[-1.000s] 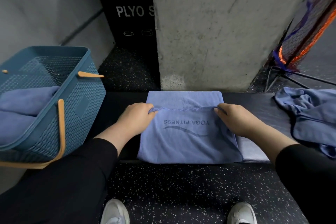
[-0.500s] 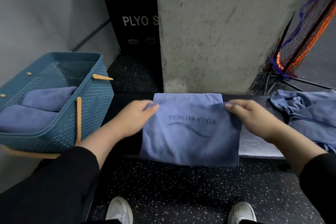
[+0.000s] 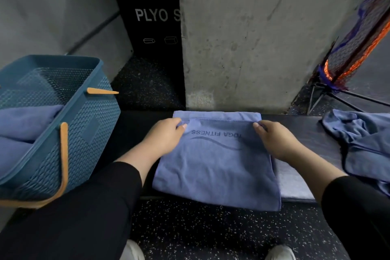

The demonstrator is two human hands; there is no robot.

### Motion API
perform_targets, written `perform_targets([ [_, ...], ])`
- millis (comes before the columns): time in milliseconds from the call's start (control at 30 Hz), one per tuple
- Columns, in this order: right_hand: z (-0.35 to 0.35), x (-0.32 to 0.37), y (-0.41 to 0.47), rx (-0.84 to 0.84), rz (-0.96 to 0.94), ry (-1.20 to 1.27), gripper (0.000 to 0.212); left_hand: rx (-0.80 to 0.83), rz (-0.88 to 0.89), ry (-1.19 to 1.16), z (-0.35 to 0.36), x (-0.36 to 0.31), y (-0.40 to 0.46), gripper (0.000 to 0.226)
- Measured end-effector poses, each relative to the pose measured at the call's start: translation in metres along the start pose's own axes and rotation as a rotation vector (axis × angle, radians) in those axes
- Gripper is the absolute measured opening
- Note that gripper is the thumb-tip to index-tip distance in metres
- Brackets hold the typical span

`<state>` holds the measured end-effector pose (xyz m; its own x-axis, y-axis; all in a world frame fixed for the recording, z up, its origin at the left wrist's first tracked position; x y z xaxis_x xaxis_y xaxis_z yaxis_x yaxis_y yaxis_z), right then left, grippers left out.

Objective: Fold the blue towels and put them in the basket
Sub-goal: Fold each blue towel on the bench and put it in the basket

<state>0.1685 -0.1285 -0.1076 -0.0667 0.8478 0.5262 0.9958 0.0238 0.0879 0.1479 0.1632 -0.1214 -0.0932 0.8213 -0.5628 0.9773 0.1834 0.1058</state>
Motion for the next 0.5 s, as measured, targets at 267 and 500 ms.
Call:
perform_targets([
  [267, -0.002, 0.001, -0.016, 0.106, -0.032, -0.042, 0.042, 0.073, 0.038, 0.12, -0.01, 0.011, -0.014, 0.041],
  [500, -0.004, -0.002, -0.042, 0.198, -0.071, -0.039, 0.042, 0.153, 0.085, 0.143, -0.018, 0.013, -0.044, 0.042],
])
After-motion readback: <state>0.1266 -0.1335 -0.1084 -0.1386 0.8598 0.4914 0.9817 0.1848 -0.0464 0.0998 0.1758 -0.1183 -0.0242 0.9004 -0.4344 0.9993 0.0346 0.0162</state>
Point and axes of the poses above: each hand's wrist, its own y-axis towards the middle knuckle, its own z-axis out of the palm, x = y × z, the point moved 6 cm from there along y, towards the middle knuckle, and after that the axes turned 12 degrees about -x, right-handed, at the moved point
